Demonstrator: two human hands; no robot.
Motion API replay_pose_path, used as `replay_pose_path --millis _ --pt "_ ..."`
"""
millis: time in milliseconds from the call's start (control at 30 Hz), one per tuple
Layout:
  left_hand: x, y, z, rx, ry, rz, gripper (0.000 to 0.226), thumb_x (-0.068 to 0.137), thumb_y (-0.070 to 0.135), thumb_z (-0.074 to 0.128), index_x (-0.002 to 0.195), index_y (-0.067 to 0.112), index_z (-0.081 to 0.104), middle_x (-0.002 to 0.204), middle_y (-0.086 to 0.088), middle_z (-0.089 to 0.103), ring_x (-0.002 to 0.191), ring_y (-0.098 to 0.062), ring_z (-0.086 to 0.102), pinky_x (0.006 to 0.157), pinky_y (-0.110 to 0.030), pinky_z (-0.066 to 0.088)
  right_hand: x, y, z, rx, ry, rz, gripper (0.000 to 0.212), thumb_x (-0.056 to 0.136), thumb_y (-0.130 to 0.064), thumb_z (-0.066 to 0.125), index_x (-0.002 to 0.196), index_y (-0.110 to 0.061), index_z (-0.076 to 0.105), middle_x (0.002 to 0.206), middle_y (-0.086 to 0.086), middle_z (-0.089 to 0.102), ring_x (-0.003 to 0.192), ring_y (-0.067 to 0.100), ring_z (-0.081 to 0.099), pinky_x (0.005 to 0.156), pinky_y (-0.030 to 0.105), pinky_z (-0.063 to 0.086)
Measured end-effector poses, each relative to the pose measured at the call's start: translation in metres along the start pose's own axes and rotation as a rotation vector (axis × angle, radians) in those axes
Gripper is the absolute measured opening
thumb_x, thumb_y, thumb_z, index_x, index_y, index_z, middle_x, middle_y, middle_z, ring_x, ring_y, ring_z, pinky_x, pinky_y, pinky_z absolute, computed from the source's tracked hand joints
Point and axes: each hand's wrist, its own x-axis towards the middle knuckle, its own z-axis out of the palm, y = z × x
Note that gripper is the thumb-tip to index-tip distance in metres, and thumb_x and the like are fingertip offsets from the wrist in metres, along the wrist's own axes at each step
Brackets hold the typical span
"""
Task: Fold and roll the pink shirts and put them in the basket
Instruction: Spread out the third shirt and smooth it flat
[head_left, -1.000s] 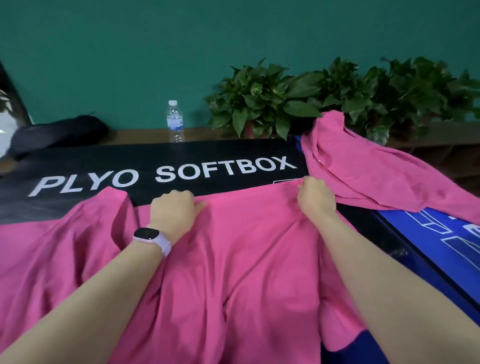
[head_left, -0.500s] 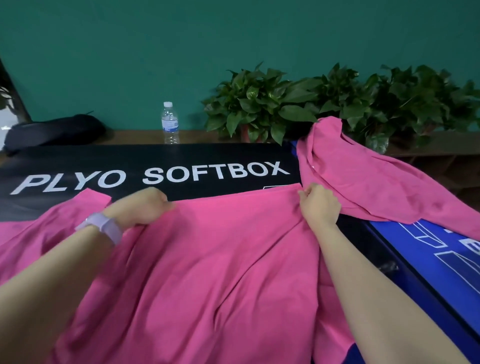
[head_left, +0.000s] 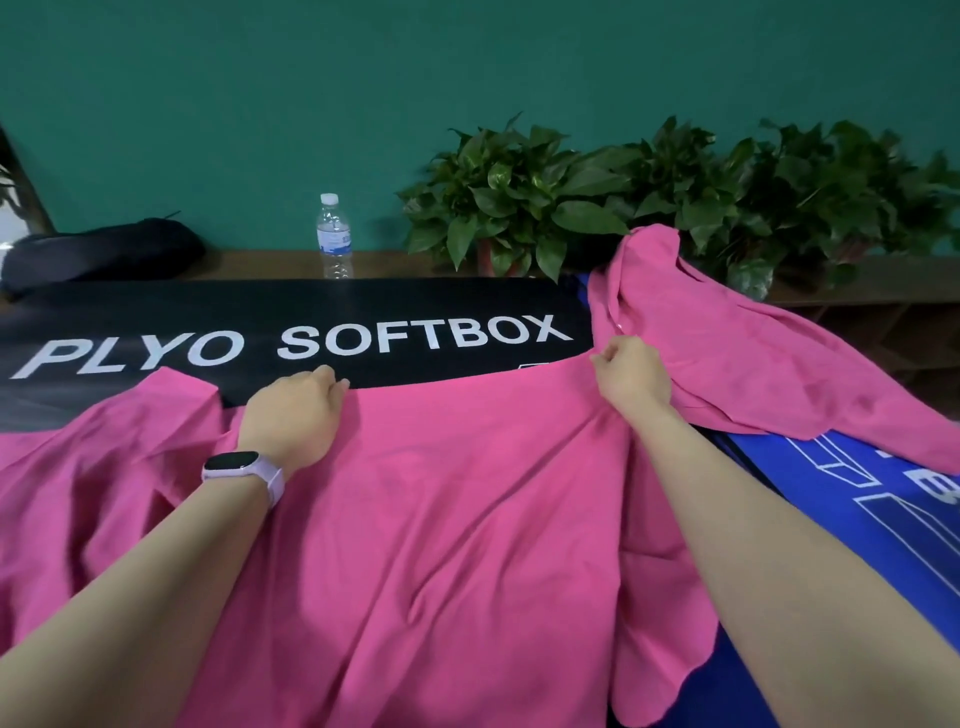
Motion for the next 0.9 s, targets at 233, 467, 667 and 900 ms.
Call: replay_pose_path --millis 233,467,667,900 --pt "0.011 -0.002 0.004 0.08 -0.095 -0.021 0.033 0.108 0.038 0.028 0.089 0.016 0.044 0.098 -0.015 0.067 0.092 -0.041 0.062 0.071 -0.04 0.041 -0.006 0.008 0.026 -0.134 0.069 -0.034 0.024 0.101 -0.033 0.054 0.101 -0.013 0.066 0.101 0.014 0.071 0.097 0.038 0.066 0.083 0.042 0.047" --pt "0.008 0.003 0.01 0.059 -0.014 -0.067 0.035 0.105 0.04 0.033 0.085 0.013 0.044 0.089 -0.015 0.065 0.085 -0.039 0.061 0.069 -0.041 0.042 -0.004 0.007 0.025 -0.13 0.044 -0.001 0.023 0.097 -0.032 0.053 0.101 -0.013 0.066 0.099 0.012 0.071 0.097 0.037 0.066 0.082 0.04 0.048" --pt "0.006 0.002 0.015 0.023 0.106 -0.042 0.028 0.103 0.034 0.044 0.088 0.01 0.046 0.091 -0.015 0.062 0.086 -0.036 0.048 0.074 -0.044 0.037 -0.002 0.007 0.022 -0.171 0.02 -0.002 0.027 0.098 -0.035 0.053 0.1 -0.01 0.063 0.099 0.014 0.07 0.096 0.037 0.065 0.076 0.038 0.042" --pt "0.006 0.003 0.018 0.073 0.094 -0.053 0.022 0.103 0.027 0.04 0.105 0.009 0.053 0.11 -0.016 0.057 0.1 -0.036 0.044 0.087 -0.047 0.032 -0.006 -0.032 0.01 -0.635 0.072 -0.194 0.03 0.091 -0.016 0.057 0.119 -0.007 0.057 0.115 0.015 0.064 0.103 0.035 0.066 0.081 0.037 0.05"
